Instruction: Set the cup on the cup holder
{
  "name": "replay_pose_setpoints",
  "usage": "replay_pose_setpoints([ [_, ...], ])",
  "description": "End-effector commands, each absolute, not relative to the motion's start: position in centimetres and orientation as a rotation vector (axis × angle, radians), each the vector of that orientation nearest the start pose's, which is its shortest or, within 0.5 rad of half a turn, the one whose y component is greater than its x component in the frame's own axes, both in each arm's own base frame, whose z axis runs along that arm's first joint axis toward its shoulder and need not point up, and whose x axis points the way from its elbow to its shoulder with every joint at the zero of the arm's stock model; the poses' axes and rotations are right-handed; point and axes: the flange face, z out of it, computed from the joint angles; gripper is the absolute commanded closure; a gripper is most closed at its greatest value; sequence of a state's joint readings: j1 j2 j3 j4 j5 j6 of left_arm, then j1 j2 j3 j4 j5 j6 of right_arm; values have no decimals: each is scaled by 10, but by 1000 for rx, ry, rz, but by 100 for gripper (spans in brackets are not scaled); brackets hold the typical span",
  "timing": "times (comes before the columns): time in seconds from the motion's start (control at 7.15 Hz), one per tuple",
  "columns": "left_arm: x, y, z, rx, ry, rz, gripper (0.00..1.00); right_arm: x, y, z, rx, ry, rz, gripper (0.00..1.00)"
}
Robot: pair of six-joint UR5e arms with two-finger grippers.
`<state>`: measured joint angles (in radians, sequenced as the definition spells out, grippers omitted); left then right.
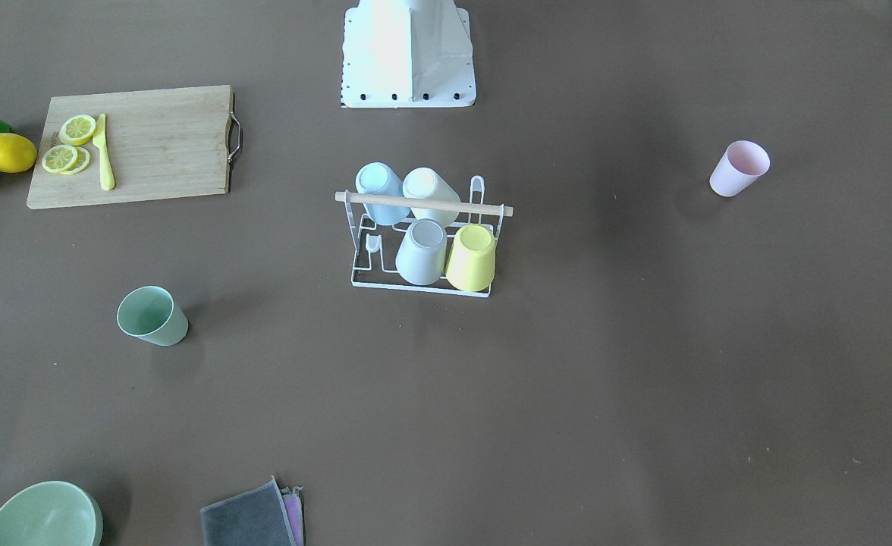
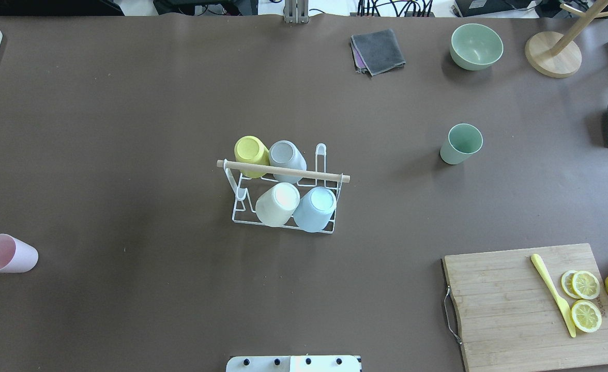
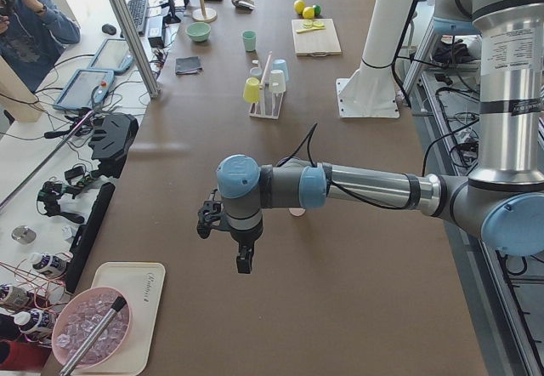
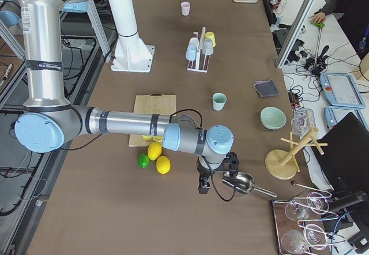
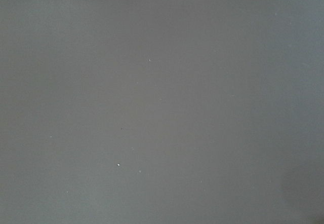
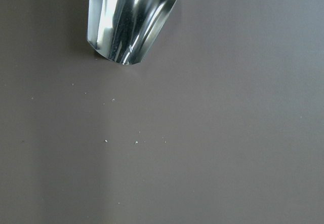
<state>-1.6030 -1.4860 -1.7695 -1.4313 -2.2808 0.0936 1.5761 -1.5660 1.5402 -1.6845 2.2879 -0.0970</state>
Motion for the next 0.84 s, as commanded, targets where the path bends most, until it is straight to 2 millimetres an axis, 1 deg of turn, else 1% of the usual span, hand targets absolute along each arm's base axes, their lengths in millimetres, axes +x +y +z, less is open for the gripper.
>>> replay_pose_setpoints([
  [0.0, -83, -448, 624, 13, 706, 48, 1, 71, -478, 691, -107, -723, -33, 0],
  [0.14, -83, -448, 628, 4, 707, 45, 1, 71, -475, 693, -111, -725, -31, 0],
  [0.42, -83, -447, 633, -5, 706, 42, 1, 71, -477, 692, -108, -724, -32, 0],
  [0.56, -83, -446, 642, -24, 707, 35, 1, 71, -478, 690, -105, -723, -33, 0],
  [0.7, -83, -446, 643, -26, 707, 34, 1, 70, -480, 689, -103, -723, -36, 0],
])
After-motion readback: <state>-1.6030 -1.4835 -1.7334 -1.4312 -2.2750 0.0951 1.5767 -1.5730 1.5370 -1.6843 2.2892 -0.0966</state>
